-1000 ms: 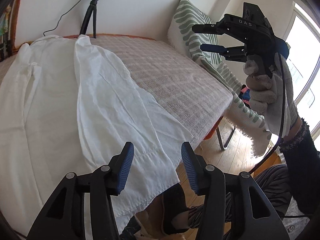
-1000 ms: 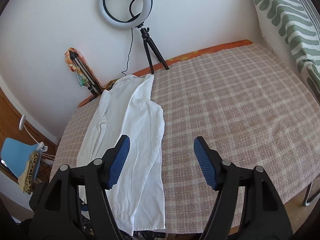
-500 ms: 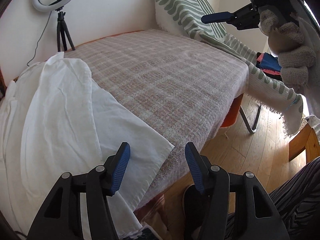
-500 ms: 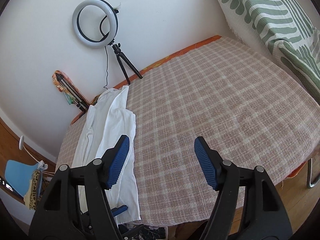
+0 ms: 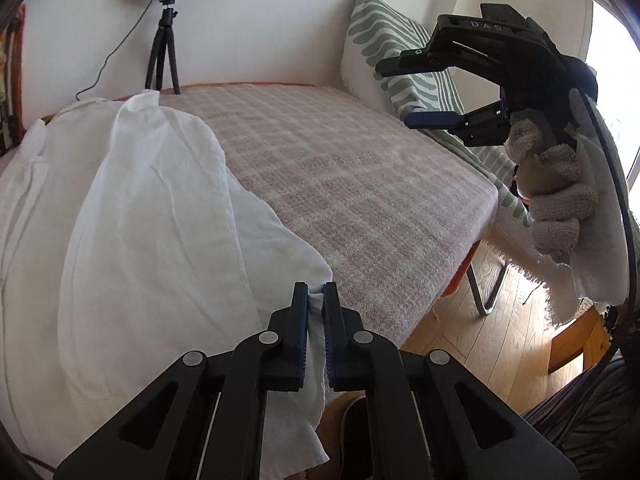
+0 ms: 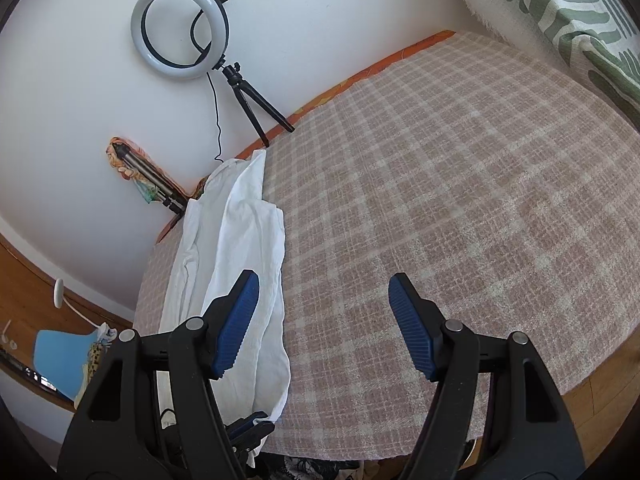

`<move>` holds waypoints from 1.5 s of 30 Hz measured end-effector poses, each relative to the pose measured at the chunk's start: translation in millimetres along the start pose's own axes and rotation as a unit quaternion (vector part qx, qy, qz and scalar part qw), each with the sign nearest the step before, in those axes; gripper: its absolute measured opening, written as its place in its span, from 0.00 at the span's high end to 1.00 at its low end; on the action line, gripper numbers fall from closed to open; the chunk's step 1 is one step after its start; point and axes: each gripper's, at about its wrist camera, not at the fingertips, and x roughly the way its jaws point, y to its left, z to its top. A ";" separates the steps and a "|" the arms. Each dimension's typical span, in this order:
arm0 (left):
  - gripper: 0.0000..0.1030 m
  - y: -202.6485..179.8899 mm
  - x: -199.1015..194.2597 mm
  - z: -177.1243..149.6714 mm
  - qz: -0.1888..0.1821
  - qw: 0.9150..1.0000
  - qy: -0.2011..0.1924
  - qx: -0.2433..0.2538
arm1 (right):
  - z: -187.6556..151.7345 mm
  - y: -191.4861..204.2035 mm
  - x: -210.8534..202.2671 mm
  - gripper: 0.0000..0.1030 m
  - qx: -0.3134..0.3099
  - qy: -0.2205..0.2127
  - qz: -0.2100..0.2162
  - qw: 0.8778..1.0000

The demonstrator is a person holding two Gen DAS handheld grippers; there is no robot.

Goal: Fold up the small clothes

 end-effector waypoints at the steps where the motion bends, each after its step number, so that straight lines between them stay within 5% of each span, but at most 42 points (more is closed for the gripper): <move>1: 0.94 4.3 -6.7 1.9 -0.004 1.000 -0.006 -0.011 | 0.8 -0.9 7.9 0.32 0.007 0.007 0.008 1.000; 6: 0.95 18.6 -29.8 8.6 -0.008 0.999 -0.030 -0.043 | 9.2 7.9 53.9 0.32 0.020 0.038 0.040 0.998; 19: 0.95 37.0 -48.6 6.0 -0.003 0.995 -0.047 -0.083 | 38.4 54.2 182.1 0.34 -0.025 0.113 0.022 0.993; 22: 0.95 42.4 -55.9 3.8 0.002 0.994 -0.055 -0.092 | 35.3 63.8 204.3 0.47 -0.034 0.133 0.025 0.990; 24: 0.95 46.6 -59.3 1.9 0.004 0.993 -0.058 -0.098 | 32.0 73.4 214.6 0.74 -0.048 0.146 0.026 0.988; 26: 0.95 52.2 -63.1 -0.4 0.005 0.992 -0.061 -0.107 | 29.1 87.7 218.9 0.88 -0.073 0.152 0.015 0.986; 37: 0.95 72.7 -89.1 -26.3 0.004 0.988 -0.066 -0.142 | 20.9 177.8 199.7 0.92 -0.194 0.117 -0.047 0.973; 45: 0.95 93.9 -109.3 -50.1 0.014 0.982 -0.061 -0.178 | -14.2 245.2 232.4 0.92 -0.276 0.137 -0.057 0.950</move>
